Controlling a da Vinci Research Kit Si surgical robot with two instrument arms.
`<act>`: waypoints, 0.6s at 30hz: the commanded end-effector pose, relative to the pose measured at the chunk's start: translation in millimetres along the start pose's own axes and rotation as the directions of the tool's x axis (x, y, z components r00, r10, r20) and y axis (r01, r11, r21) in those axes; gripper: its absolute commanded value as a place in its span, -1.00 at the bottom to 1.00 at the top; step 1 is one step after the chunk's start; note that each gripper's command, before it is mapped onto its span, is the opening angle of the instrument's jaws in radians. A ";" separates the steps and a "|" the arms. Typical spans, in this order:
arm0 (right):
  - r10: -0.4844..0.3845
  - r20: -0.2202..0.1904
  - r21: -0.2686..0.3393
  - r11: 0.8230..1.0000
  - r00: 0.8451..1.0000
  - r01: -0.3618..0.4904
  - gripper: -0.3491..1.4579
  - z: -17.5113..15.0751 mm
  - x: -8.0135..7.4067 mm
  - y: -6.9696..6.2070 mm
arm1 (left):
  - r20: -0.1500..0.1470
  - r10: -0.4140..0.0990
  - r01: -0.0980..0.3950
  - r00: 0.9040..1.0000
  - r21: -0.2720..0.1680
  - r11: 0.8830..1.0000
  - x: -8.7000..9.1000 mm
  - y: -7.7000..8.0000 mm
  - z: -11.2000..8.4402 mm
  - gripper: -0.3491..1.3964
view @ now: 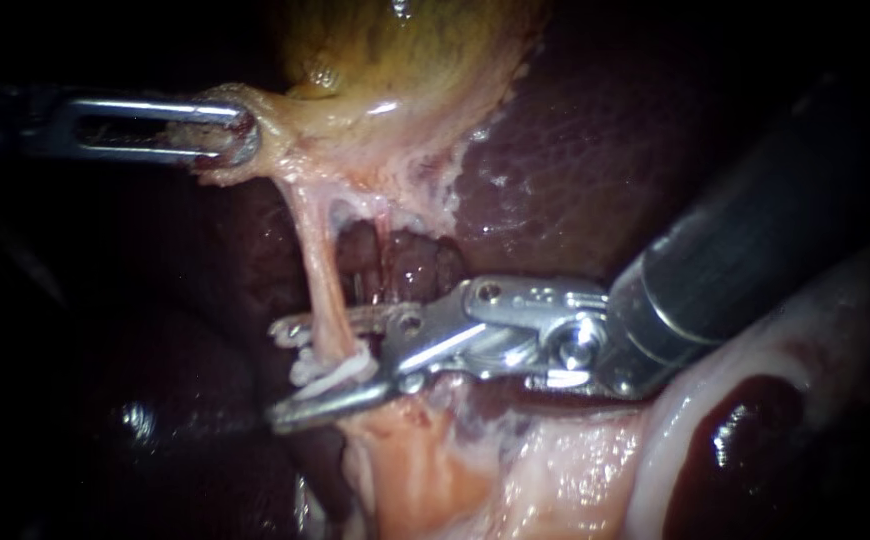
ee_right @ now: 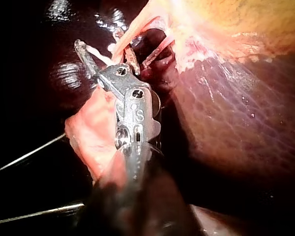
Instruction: Clipping second clip left tube
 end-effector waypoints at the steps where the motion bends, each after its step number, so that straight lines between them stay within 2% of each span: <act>1: -0.002 -0.009 0.012 1.000 1.000 0.002 -0.09 -0.3 0.3 -0.4 | 0.000 0.000 0.000 1.000 0.000 1.000 0.0 0.0 -0.1 -1.00; 5: 0.002 -0.025 0.037 0.999 1.000 -0.001 -0.11 -0.9 1.1 -1.3 | 0.000 0.000 0.000 1.000 0.000 1.000 0.0 0.0 -0.1 -1.00; 11: 0.008 -0.025 0.038 0.999 1.000 -0.008 -0.25 -1.2 1.0 -1.1 | 0.000 0.000 0.000 1.000 0.000 1.000 0.0 0.0 -0.1 -1.00; 15: 0.020 -0.025 0.039 0.999 0.999 -0.019 -0.52 -1.4 0.8 -0.8 | 0.000 0.000 0.000 1.000 0.000 1.000 0.0 0.0 -0.1 -1.00; 18: 0.036 -0.022 0.047 0.998 0.999 -0.035 -0.86 -1.6 0.7 -0.7 | 0.000 0.000 0.000 1.000 0.000 1.000 0.0 0.0 -0.1 -1.00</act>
